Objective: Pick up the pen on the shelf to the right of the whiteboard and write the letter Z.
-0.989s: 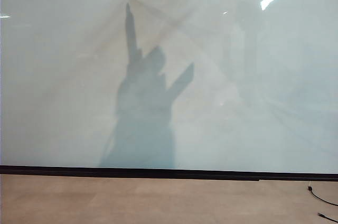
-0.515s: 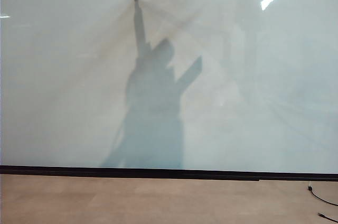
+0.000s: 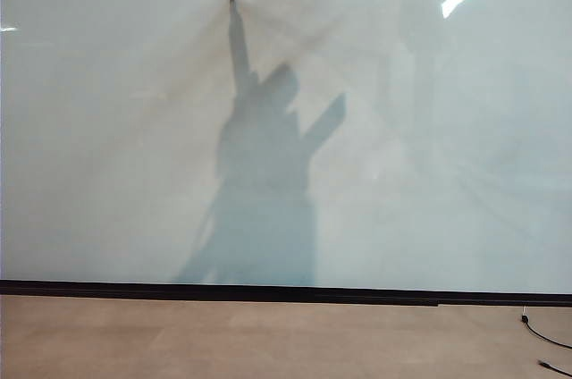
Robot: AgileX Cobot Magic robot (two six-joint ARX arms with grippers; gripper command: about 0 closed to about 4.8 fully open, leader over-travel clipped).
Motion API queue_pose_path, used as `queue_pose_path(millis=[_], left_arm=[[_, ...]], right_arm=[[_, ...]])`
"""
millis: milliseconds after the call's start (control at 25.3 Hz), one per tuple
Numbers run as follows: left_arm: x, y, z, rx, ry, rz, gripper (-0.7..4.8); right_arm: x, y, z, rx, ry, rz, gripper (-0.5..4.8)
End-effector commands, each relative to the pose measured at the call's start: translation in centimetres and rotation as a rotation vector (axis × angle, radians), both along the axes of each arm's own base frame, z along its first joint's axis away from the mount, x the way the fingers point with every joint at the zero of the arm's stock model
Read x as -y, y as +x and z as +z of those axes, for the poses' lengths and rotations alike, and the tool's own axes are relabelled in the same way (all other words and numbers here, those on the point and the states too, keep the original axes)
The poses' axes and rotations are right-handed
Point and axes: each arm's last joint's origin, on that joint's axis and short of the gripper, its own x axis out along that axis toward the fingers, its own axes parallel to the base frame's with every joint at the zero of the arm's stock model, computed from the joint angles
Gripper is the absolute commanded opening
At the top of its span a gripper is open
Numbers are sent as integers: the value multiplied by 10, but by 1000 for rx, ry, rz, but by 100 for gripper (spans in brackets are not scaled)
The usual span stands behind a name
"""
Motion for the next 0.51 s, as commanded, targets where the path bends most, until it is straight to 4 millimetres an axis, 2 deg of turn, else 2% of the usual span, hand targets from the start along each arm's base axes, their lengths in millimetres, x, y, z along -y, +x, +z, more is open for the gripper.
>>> queue_pose_path(millis=[40, 515], left_arm=[[0, 0, 1, 7, 4, -1, -4], [0, 0, 1, 7, 4, -1, -4]], right_arm=[[4, 2, 3, 7, 3, -43, -9], [11, 1, 7, 16, 5, -59, -9]])
